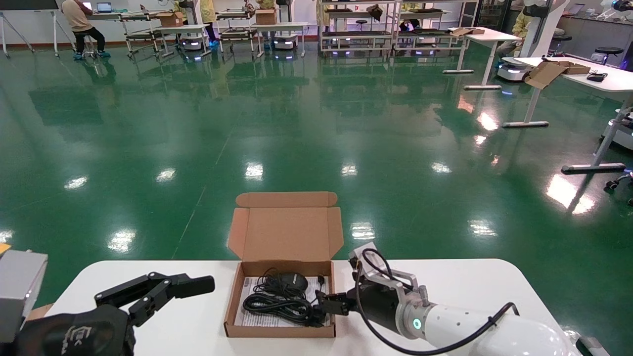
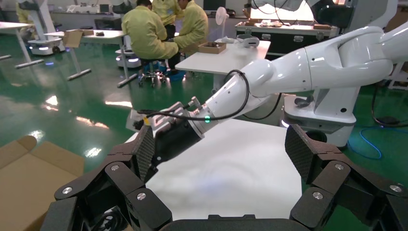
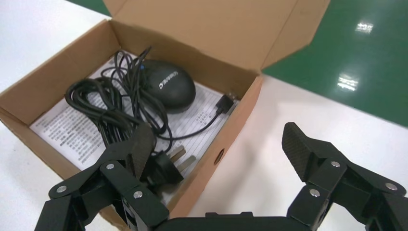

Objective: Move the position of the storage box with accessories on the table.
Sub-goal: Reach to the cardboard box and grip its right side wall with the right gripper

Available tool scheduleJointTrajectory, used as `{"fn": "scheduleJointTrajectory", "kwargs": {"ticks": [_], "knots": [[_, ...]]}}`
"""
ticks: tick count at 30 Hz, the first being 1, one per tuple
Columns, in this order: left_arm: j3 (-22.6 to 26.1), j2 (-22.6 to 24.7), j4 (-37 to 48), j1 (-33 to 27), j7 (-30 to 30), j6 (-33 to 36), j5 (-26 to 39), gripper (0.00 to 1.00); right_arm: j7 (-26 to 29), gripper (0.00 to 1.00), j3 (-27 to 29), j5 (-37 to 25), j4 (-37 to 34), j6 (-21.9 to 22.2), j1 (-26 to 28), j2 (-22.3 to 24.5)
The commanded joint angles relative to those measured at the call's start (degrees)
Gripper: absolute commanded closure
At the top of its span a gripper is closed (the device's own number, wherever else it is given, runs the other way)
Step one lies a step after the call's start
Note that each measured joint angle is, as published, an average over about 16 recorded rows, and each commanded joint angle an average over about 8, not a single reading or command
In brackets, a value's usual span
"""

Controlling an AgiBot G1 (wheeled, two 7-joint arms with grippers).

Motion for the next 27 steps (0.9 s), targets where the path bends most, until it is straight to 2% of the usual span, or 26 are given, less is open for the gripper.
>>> {"fn": "scheduleJointTrajectory", "kwargs": {"ticks": [1,7,9,10,15,17,18,27], "knots": [[0.0,0.0,0.0,0.0,0.0,0.0,0.0,0.0,0.6,0.0,-1.13,0.64,0.4,0.82,-0.51,0.02],[0.0,0.0,0.0,0.0,0.0,0.0,0.0,0.0,1.76,0.0,-3.55,2.82,0.72,2.83,-1.27,0.08],[0.0,0.0,0.0,0.0,0.0,0.0,0.0,0.0,2.03,0.04,-4.23,3.63,0.82,3.37,-1.51,0.09],[0.0,0.0,0.0,0.0,0.0,0.0,0.0,0.0,2.15,0.13,-4.54,4.02,0.87,3.6,-1.63,0.09],[0.0,0.0,0.0,0.0,0.0,0.0,0.0,0.0,2.48,0.75,-6.11,5.95,1.12,4.61,-2.13,0.11],[0.0,0.0,0.0,0.0,0.0,0.0,0.0,0.0,2.53,0.96,-6.69,6.69,1.23,4.94,-2.27,0.12],[0.0,0.0,0.0,0.0,0.0,0.0,0.0,0.0,2.55,1.0,-6.97,7.07,1.29,5.11,-2.33,0.12],[0.0,0.0,0.0,0.0,0.0,0.0,0.0,0.0,2.75,1.0,-9.07,10.59,1.63,6.45,-2.6,0.14]]}}
